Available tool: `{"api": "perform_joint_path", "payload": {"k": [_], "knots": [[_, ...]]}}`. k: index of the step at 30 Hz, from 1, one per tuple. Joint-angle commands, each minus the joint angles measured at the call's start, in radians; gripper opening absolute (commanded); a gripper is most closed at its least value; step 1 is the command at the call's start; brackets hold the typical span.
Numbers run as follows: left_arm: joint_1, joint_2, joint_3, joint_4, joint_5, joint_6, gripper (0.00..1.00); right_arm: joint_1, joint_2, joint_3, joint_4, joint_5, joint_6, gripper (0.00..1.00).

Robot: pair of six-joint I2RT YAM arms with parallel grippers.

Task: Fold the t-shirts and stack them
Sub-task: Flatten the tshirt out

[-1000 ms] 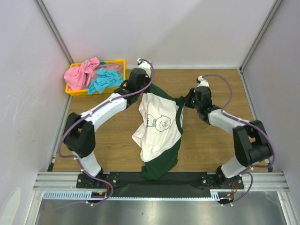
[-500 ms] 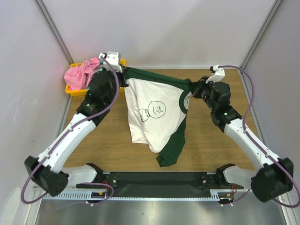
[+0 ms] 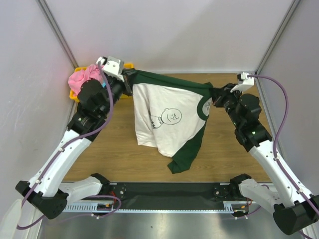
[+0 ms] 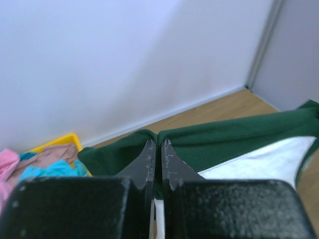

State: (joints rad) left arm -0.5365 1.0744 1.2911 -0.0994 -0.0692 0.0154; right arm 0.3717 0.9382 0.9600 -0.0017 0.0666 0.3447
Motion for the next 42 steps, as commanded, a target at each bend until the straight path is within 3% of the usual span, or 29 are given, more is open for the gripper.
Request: {"api": "perform_joint_path", "payload": {"k": [1,4,10,16,18,21,22,24,28,32,33,36,42], "knots": [[0.018,0.071,0.019,0.047,0.098,0.052,0.1,-0.028,0.01,-0.012,-0.148,0.296,0.029,0.0],[0.007,0.146,-0.021,0.082,0.095,0.025,0.11,-0.1,0.024,-0.013,-0.242,0.369,0.083,0.0],[-0.011,0.402,-0.007,0.082,0.114,-0.087,0.0,-0.296,0.051,-0.098,-0.219,0.257,0.119,0.0],[-0.056,0.646,0.098,0.08,0.072,-0.071,0.01,-0.39,0.161,-0.15,-0.118,0.246,0.091,0.0],[-0.074,0.697,0.166,0.047,0.005,-0.055,0.07,-0.409,0.218,-0.144,-0.087,0.242,0.082,0.0],[-0.08,0.765,0.226,0.003,-0.05,-0.052,0.54,-0.435,0.273,-0.12,-0.066,0.233,0.086,0.0],[-0.08,0.762,0.228,-0.002,-0.079,-0.054,0.8,-0.444,0.31,-0.113,-0.066,0.233,0.086,0.0],[-0.079,0.745,0.208,-0.016,-0.101,-0.063,0.99,-0.468,0.359,-0.084,-0.06,0.228,0.083,0.0],[-0.076,0.658,0.114,-0.072,-0.208,-0.068,1.0,-0.511,0.433,-0.037,-0.073,0.22,0.096,0.0],[-0.077,0.521,-0.021,-0.132,-0.235,-0.181,0.97,-0.547,0.499,-0.007,-0.086,0.193,0.112,0.0],[-0.076,0.478,-0.133,-0.122,-0.212,-0.234,0.95,-0.553,0.523,-0.004,-0.087,0.185,0.112,0.0],[-0.076,0.426,-0.266,-0.05,-0.102,-0.317,0.89,-0.557,0.556,-0.004,-0.09,0.174,0.108,0.0],[-0.134,0.443,-0.31,0.047,-0.015,-0.339,0.72,-0.559,0.573,-0.01,-0.104,0.144,0.106,0.0]]}}
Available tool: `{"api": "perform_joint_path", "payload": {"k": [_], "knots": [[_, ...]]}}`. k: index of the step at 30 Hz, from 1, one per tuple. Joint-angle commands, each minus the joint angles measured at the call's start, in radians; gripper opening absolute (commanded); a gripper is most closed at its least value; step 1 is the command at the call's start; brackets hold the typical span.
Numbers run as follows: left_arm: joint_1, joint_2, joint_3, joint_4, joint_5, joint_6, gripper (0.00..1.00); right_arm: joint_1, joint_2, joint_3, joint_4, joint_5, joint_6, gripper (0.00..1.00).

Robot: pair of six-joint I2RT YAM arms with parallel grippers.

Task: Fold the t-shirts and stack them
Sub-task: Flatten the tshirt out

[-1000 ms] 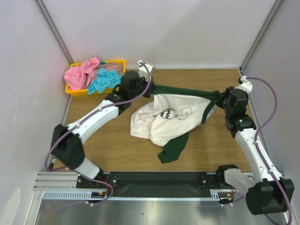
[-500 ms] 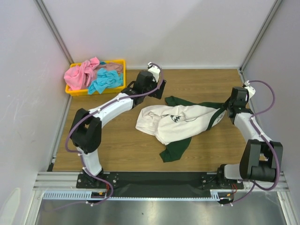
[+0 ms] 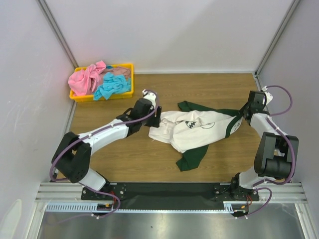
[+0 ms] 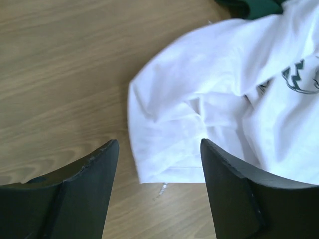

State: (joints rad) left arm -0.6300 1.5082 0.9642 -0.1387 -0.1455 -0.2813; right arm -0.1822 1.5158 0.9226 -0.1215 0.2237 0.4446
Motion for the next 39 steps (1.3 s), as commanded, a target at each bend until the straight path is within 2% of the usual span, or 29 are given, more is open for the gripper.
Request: {"api": "perform_joint_path", "payload": {"k": [1,6,11,16,27,30,31,33,36,37,39], "knots": [[-0.054,0.05,0.033,0.076,0.032,-0.033,0.72,-0.005,-0.008,0.025,0.014,-0.021,0.006,0.0],[-0.131,0.162,0.131,-0.001,-0.026,0.002,0.7,-0.005,-0.026,0.012,0.008,-0.02,-0.001,0.0],[-0.184,0.211,0.153,-0.022,-0.058,0.008,0.67,-0.005,-0.042,-0.004,0.003,-0.011,-0.003,0.0],[-0.194,0.265,0.183,-0.065,-0.129,0.008,0.58,-0.005,-0.054,-0.013,0.003,-0.012,-0.001,0.0],[-0.2,0.3,0.174,-0.078,-0.129,0.014,0.55,-0.007,-0.051,-0.021,0.01,-0.007,-0.003,0.0],[-0.2,0.305,0.166,-0.079,-0.14,0.014,0.45,-0.007,-0.049,-0.021,0.011,-0.011,0.002,0.0],[-0.201,0.307,0.168,-0.09,-0.16,0.01,0.29,-0.007,-0.048,-0.019,0.01,-0.012,0.002,0.0],[-0.2,0.302,0.169,-0.101,-0.192,0.007,0.14,-0.007,-0.049,-0.021,0.01,-0.014,0.002,0.0],[-0.201,0.287,0.163,-0.113,-0.249,0.01,0.07,-0.007,-0.054,-0.022,0.011,-0.009,0.003,0.0],[-0.201,0.281,0.162,-0.113,-0.261,0.01,0.0,-0.007,-0.055,-0.022,0.006,-0.006,0.0,0.0],[-0.197,0.265,0.156,-0.111,-0.273,0.013,0.0,-0.007,-0.057,-0.022,0.005,-0.001,-0.001,0.0]]}}
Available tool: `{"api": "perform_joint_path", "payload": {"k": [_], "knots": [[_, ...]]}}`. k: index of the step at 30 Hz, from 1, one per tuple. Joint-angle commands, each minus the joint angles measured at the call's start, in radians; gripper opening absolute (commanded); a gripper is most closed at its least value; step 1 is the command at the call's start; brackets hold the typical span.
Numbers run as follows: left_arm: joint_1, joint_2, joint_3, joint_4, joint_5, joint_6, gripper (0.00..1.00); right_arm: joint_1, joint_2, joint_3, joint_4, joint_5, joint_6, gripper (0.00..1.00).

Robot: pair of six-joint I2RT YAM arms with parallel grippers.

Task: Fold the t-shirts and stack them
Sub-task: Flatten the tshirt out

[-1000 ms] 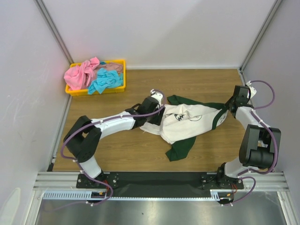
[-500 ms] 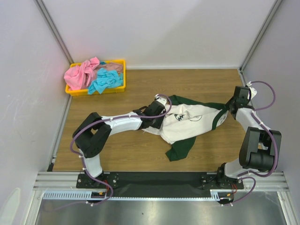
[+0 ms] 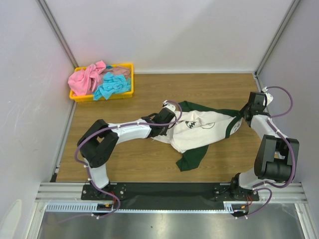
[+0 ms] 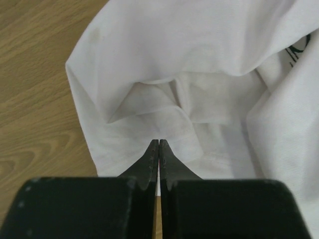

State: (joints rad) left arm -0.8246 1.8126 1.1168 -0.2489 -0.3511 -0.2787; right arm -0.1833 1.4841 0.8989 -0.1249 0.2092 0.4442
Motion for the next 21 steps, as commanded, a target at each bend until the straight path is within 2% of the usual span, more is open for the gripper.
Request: {"api": "perform_joint_path", "payload": {"k": [1,4,6,7,10,11,21], "knots": [[-0.002,-0.045,0.0,0.005,-0.068,0.013,0.0,-0.007,-0.025,0.0,0.007,0.013,0.001,0.0],[-0.001,-0.076,-0.012,0.017,-0.051,0.016,0.0,-0.005,-0.031,-0.003,0.005,0.013,-0.002,0.0],[0.001,-0.091,-0.029,0.031,-0.004,0.025,0.06,-0.005,-0.036,-0.008,0.007,0.015,-0.001,0.0],[-0.002,-0.108,-0.037,0.061,0.023,0.044,0.24,-0.005,-0.035,-0.008,0.007,0.015,0.001,0.0],[-0.001,-0.114,-0.054,0.092,0.079,0.052,0.42,-0.005,-0.033,-0.009,0.004,0.015,0.001,0.0],[-0.001,-0.105,-0.051,0.092,0.086,0.053,0.45,-0.005,-0.033,-0.009,0.002,0.016,0.001,0.0],[-0.025,-0.018,0.003,0.071,0.071,0.081,0.49,-0.007,-0.041,-0.012,-0.005,0.032,-0.01,0.0]]}}
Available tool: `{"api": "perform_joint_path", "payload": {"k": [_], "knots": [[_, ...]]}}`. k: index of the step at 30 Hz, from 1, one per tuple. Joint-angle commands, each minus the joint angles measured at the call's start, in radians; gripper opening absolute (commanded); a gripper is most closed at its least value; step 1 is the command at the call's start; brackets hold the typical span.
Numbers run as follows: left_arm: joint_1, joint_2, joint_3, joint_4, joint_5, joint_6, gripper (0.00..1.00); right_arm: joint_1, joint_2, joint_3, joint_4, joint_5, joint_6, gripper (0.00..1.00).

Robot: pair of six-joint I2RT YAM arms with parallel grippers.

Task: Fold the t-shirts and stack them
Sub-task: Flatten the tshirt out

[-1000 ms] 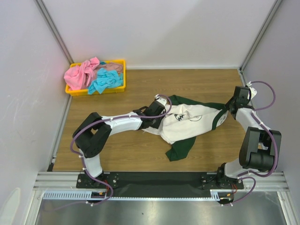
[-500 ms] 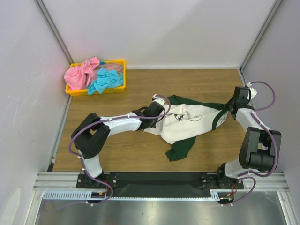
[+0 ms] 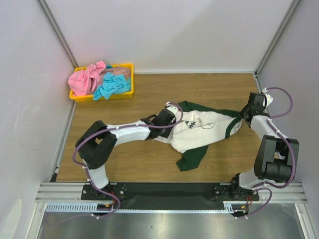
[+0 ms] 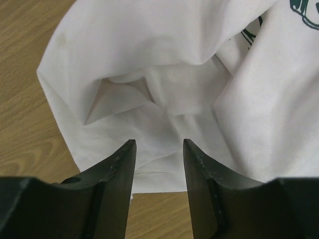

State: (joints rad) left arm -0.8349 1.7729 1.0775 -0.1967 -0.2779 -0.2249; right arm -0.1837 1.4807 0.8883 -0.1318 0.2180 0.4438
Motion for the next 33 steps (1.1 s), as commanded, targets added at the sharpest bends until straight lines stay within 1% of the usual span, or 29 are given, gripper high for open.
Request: {"api": "perform_joint_path", "payload": {"k": [1,5,8,11,12,13,15,19,24,27,33], "knots": [[-0.02,0.028,0.047,0.013,-0.012,0.035,0.49,-0.007,-0.039,-0.002,0.001,0.021,-0.007,0.0],[-0.036,0.065,0.071,0.0,-0.043,0.05,0.48,-0.007,-0.039,-0.008,0.006,0.02,-0.005,0.0],[-0.043,0.077,0.081,-0.001,-0.073,0.045,0.4,-0.007,-0.037,-0.008,0.006,0.02,-0.007,0.0],[-0.043,0.079,0.084,-0.006,-0.128,0.026,0.2,-0.007,-0.039,-0.011,0.008,0.018,-0.005,0.0],[-0.043,0.079,0.087,-0.015,-0.145,0.019,0.1,-0.007,-0.037,-0.011,0.008,0.017,-0.005,0.0],[-0.043,0.077,0.088,-0.021,-0.17,0.01,0.05,-0.007,-0.037,-0.009,0.008,0.018,-0.007,0.0],[-0.043,0.071,0.096,-0.043,-0.198,-0.001,0.01,-0.007,-0.039,-0.008,0.008,0.015,-0.005,0.0],[-0.038,0.025,0.091,-0.072,-0.288,-0.01,0.0,-0.007,-0.042,-0.009,0.009,0.014,-0.005,0.0],[-0.006,-0.093,0.041,-0.098,-0.328,-0.056,0.0,-0.007,-0.039,-0.011,0.008,0.015,-0.004,0.0],[0.045,-0.166,-0.007,-0.098,-0.334,-0.074,0.0,-0.008,-0.033,-0.011,0.011,0.021,-0.005,0.0],[0.204,-0.236,-0.085,-0.06,-0.307,-0.076,0.0,-0.008,-0.017,-0.003,0.015,0.012,0.006,0.0]]}}
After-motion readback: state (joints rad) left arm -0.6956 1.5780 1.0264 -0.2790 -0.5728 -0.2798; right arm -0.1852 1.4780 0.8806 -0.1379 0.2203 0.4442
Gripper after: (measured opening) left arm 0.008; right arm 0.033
